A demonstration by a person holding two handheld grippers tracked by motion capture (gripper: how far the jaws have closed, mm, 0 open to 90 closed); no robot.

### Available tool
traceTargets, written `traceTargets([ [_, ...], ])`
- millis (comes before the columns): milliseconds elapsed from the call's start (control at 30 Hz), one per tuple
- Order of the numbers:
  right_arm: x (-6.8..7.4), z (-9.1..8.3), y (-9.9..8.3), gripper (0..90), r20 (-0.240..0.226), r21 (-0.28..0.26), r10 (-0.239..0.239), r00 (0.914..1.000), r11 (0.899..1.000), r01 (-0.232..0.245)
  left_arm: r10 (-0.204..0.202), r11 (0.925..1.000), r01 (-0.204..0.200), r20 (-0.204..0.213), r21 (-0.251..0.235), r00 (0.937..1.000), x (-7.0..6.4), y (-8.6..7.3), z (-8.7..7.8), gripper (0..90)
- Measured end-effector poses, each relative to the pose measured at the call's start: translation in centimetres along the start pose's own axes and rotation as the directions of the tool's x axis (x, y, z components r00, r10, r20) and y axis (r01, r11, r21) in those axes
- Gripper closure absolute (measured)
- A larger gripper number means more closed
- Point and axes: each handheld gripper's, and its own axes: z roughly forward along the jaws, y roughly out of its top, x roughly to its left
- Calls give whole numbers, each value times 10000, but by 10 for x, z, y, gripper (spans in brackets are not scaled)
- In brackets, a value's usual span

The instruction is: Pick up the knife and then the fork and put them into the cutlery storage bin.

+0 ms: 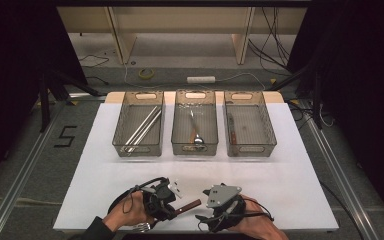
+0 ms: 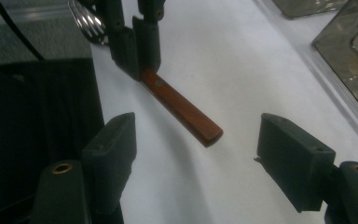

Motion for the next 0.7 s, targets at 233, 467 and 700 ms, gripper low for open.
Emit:
traceTargets([
  [233,9,15,4,304,264,509,-1123,9933,9925,1109,115,9999,-116,127,71,9999,-2,3,1,769],
  [467,12,27,5,339,445,936,-2019,9784,9759,1971,217,9997,-220,229,115,9995,-3,5,2,768],
  [700,17,36,5,425,614,1363,-2799,9581,9532,2698,234,9996,-240,461,138,9987,-3,6,3,768],
])
